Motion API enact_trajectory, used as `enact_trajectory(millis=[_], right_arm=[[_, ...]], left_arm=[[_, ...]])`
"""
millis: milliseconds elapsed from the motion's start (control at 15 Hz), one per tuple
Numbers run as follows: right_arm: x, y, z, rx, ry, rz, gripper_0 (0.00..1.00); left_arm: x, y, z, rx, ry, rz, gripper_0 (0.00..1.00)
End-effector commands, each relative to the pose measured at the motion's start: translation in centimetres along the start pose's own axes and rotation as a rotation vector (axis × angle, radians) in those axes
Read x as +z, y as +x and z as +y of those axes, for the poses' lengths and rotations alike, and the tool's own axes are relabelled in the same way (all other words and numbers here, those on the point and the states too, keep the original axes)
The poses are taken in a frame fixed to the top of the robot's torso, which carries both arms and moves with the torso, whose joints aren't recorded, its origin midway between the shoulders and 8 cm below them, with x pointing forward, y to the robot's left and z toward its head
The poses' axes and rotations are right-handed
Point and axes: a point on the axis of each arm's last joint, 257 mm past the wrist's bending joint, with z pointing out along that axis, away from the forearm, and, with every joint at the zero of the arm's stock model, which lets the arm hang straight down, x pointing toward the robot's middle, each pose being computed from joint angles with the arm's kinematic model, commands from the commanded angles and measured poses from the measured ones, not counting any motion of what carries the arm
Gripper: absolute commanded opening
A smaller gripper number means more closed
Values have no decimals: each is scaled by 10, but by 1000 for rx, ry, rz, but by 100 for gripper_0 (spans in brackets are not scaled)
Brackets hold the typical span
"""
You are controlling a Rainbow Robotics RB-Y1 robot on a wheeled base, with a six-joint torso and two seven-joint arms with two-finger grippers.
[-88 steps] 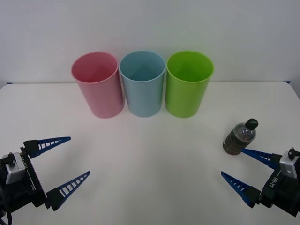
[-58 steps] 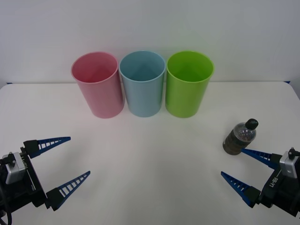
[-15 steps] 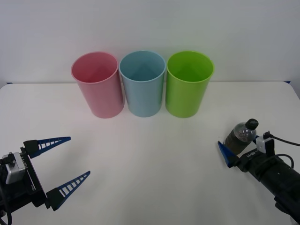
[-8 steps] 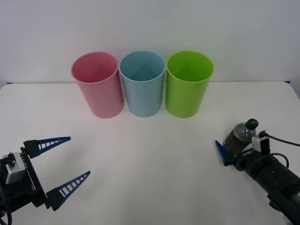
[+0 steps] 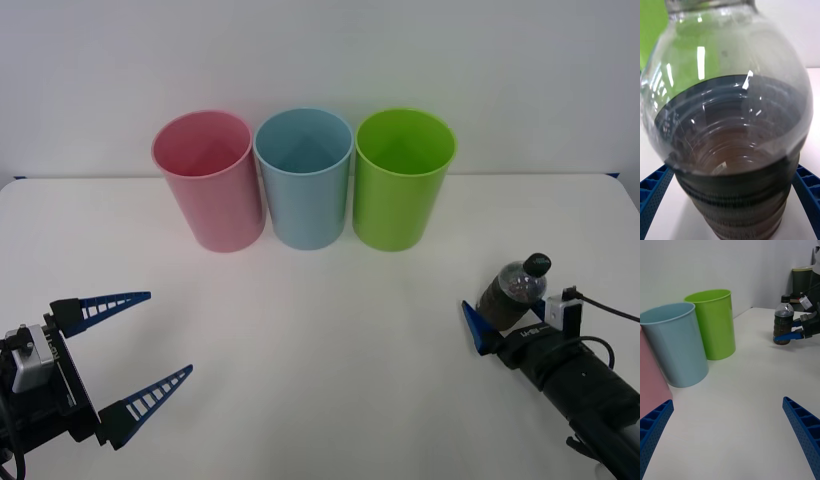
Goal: Put cans in the blue bin and PET bottles in the pink bin and trash in the green bin.
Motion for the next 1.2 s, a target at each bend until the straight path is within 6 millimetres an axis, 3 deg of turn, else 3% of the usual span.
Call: enact_trajectory(millis=[67,267,333,400,467,867,1200], right_arm=[[2,-9,-6,-7,9,-16,100],[2,-15,-8,-38,0,-30,100],[2,-16,-7,-51,-5,-32,46],[3,-17,-6,-63,-7,-32,8],[3,-17,-6,-77,-7,-31,1],[3,-18,-5,-145,-12,-37,0],[3,-30,17,-144,-87,-79,0]], left_arm=[[0,0,0,0,0,0,100],[0,0,0,0,0,0,100],[0,0,0,0,0,0,100],[0,0,0,0,0,0,100],[0,0,0,0,0,0,100],[0,0,0,0,0,0,100],[0,0,0,0,0,0,100]])
